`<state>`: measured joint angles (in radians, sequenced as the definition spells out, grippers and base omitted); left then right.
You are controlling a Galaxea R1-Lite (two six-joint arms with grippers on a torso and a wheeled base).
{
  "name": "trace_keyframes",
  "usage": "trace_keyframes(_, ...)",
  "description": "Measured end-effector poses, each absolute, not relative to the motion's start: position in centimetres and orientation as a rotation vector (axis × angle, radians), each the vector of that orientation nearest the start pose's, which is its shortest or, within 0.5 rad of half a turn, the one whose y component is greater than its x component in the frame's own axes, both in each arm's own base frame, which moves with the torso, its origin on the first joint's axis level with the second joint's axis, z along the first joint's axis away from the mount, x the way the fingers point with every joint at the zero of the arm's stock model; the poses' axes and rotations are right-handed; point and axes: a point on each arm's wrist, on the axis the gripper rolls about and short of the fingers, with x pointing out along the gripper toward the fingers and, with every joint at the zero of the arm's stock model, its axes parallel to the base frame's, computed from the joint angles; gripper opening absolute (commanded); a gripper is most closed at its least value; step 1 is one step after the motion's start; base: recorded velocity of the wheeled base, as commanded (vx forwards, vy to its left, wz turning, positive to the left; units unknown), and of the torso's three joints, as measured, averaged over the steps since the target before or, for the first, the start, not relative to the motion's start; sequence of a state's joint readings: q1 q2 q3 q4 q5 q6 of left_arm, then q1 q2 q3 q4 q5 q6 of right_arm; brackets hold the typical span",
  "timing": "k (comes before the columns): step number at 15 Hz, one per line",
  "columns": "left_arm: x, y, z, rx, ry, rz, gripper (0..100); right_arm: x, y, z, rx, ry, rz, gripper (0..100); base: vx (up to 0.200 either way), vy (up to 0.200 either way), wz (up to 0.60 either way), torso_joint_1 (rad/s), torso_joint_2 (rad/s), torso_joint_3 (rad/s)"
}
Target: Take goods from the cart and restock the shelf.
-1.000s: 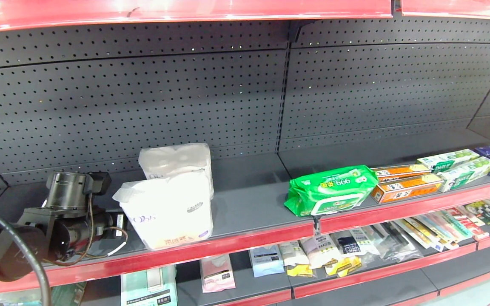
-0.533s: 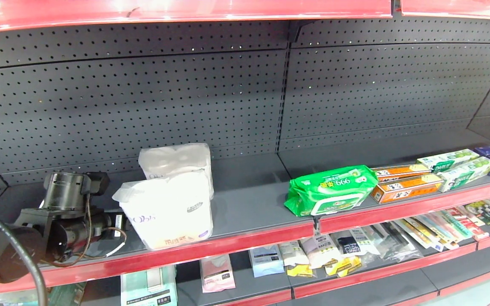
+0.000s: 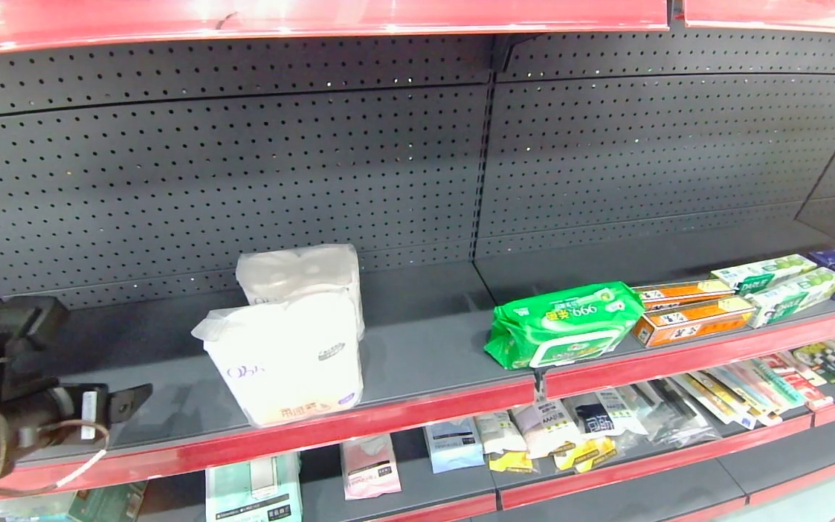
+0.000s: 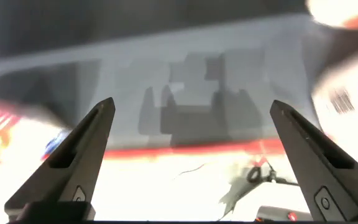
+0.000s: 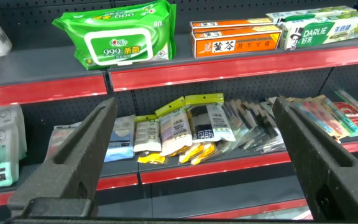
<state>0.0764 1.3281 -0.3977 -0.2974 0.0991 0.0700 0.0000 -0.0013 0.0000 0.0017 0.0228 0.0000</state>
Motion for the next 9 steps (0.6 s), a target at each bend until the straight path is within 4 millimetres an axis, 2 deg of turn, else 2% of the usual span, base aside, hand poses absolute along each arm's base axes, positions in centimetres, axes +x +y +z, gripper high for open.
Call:
trace_keyframes(2,12.5,1.2,15.4,0.056,0.566,0.075,100,-2.3,0.1,7.5,0.000,0.000,0.023,100,0.000,0.000,0.00,0.000,0.00,0.000)
trace_keyframes(4,7.3,0.5,16.3,0.041,0.457,-0.011,100,-2.3,0.1,7.5,0.000,0.000,0.023,100,0.000,0.000,0.00,0.000,0.00,0.000)
trace_keyframes(7,0.2,-0.4,14.8,0.042,0.289,-0.102,100,-2.3,0.1,7.5,0.000,0.000,0.023,100,0.000,0.000,0.00,0.000,0.00,0.000)
trace_keyframes(9,-2.0,-0.7,13.1,0.022,0.206,-0.131,100,-2.3,0.1,7.5,0.000,0.000,0.023,100,0.000,0.000,0.00,0.000,0.00,0.000)
